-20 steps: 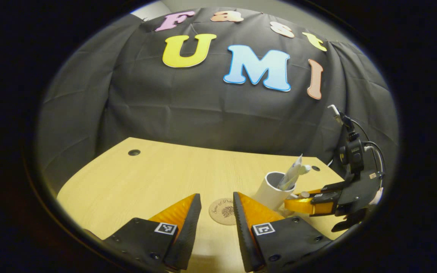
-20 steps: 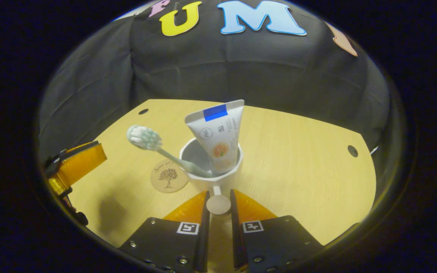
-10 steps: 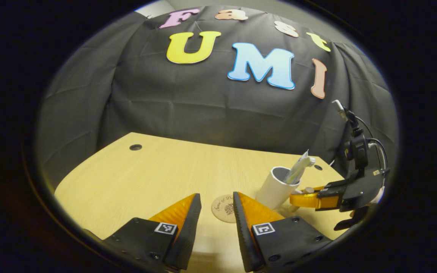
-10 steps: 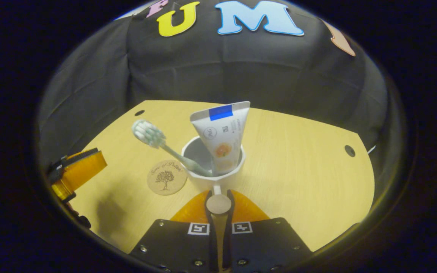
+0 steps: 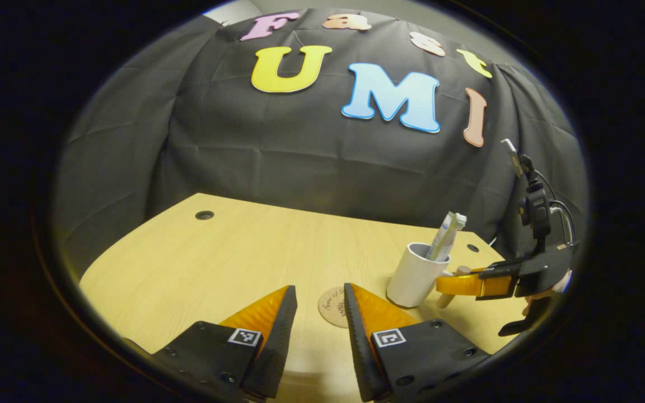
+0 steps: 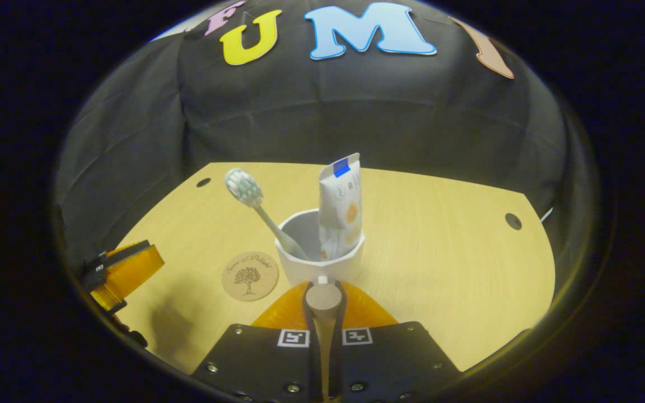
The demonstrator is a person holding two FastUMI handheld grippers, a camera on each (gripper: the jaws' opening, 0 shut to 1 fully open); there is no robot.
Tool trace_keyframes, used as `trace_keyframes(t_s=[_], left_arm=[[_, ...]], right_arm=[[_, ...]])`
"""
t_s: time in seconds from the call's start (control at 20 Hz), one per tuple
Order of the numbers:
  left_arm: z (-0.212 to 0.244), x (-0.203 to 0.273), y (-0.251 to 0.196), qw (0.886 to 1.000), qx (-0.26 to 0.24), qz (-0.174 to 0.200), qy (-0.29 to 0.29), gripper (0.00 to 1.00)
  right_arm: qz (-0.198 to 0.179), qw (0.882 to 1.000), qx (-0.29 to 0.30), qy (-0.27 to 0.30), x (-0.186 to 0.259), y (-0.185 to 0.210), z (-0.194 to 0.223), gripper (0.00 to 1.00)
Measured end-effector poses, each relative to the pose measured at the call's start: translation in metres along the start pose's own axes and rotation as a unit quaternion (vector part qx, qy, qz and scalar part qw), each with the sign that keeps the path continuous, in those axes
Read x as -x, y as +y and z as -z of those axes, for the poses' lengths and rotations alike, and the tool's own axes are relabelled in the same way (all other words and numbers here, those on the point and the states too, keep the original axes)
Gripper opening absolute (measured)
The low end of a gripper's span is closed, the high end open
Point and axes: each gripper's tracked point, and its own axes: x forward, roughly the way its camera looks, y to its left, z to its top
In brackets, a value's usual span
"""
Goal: Put the toothbrush and toothpaste on the desktop into the cup, then pick up the cup and place it on the coaster on the desktop.
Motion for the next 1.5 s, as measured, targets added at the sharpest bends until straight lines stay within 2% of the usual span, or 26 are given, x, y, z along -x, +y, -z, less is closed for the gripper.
trace_keyframes(t_s=[0.45, 0.5, 0.55, 0.7, 0.75, 0.85, 1.3, 1.35, 1.5], left_arm=[[0.002, 0.003, 0.004, 1.000, 0.006, -0.005, -0.005, 0.58], [0.002, 0.003, 0.005, 1.000, 0.006, -0.005, -0.005, 0.51], [0.003, 0.004, 0.005, 1.000, 0.006, -0.005, -0.006, 0.58], [0.005, 0.006, 0.007, 1.000, 0.007, -0.007, -0.007, 0.58], [0.006, 0.006, 0.008, 1.000, 0.008, -0.008, -0.006, 0.54], [0.008, 0.008, 0.010, 1.000, 0.009, -0.010, -0.007, 0.58], [0.017, 0.015, 0.017, 1.000, 0.006, -0.013, -0.009, 0.58], [0.018, 0.016, 0.018, 1.000, 0.006, -0.014, -0.008, 0.51], [0.020, 0.018, 0.021, 1.000, 0.007, -0.013, -0.007, 0.51]], right_arm=[[0.001, 1.000, 0.004, -0.020, 0.001, 0.009, -0.006, 0.02], [-0.001, 1.000, 0.001, -0.023, 0.001, 0.010, -0.007, 0.02], [-0.001, 1.000, -0.004, -0.028, 0.002, 0.011, -0.010, 0.02], [-0.001, 0.999, -0.008, -0.043, 0.003, 0.013, -0.018, 0.02], [-0.003, 0.999, -0.010, -0.044, 0.003, 0.014, -0.019, 0.02], [-0.002, 0.999, -0.009, -0.044, 0.005, 0.013, -0.019, 0.02], [-0.015, 0.997, -0.035, -0.063, 0.003, 0.030, -0.026, 0.02], [-0.015, 0.997, -0.038, -0.065, -0.001, 0.044, -0.014, 0.02], [-0.016, 0.997, -0.041, -0.070, -0.001, 0.059, -0.012, 0.02]])
